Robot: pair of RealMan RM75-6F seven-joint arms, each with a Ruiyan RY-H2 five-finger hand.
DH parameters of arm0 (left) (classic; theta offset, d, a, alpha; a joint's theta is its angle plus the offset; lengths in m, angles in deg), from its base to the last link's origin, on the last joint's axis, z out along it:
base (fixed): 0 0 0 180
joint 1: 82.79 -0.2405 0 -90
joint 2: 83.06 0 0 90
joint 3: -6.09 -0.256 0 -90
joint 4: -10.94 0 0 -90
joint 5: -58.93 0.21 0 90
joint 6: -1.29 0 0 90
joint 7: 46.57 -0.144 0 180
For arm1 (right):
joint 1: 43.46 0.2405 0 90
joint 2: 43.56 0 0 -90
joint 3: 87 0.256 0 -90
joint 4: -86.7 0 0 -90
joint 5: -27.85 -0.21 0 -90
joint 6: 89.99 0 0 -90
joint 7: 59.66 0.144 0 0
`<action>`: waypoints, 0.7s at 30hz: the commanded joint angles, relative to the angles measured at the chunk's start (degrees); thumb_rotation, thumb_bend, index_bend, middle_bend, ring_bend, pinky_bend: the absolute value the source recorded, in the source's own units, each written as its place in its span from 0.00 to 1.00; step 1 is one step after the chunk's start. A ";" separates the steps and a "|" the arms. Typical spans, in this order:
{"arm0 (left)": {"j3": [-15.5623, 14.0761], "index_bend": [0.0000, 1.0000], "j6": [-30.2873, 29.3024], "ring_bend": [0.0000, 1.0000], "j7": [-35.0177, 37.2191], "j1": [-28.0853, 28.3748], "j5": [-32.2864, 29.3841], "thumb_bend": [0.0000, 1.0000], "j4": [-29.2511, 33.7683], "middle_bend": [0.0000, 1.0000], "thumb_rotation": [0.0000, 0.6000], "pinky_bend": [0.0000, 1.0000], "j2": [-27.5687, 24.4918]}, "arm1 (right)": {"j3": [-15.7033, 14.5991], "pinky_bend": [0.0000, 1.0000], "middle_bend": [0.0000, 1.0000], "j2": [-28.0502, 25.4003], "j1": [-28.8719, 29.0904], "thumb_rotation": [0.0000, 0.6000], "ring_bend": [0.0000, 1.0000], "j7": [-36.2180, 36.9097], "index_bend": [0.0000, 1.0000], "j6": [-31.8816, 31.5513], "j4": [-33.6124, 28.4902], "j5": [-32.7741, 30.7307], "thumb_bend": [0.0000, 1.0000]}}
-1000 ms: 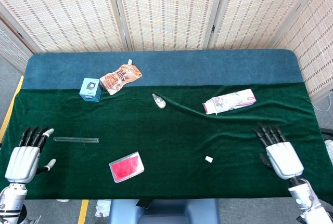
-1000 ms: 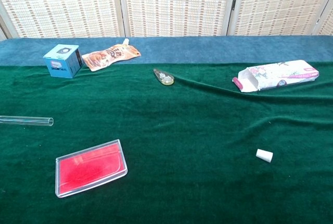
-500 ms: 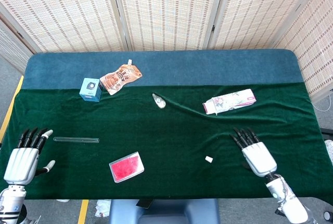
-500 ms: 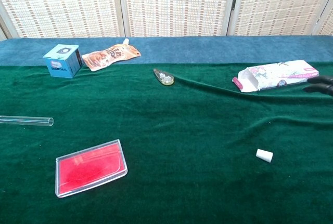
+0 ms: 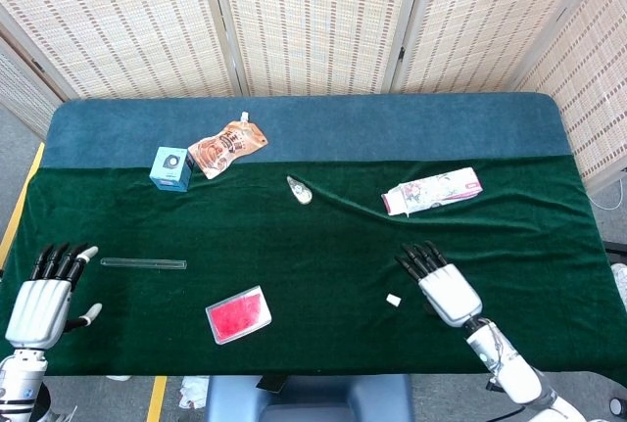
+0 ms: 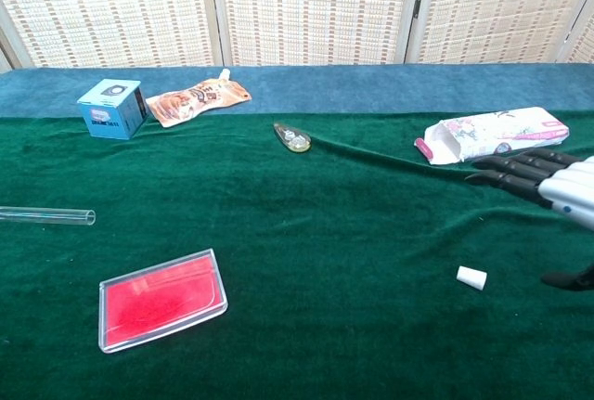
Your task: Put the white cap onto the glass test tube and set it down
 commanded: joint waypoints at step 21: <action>0.07 0.19 0.69 0.10 1.72 0.20 -0.25 0.23 -2.01 0.15 1.00 0.00 0.77 | 0.62 0.00 0.00 5.55 5.43 1.00 0.00 -2.29 0.00 4.71 2.41 -2.61 0.26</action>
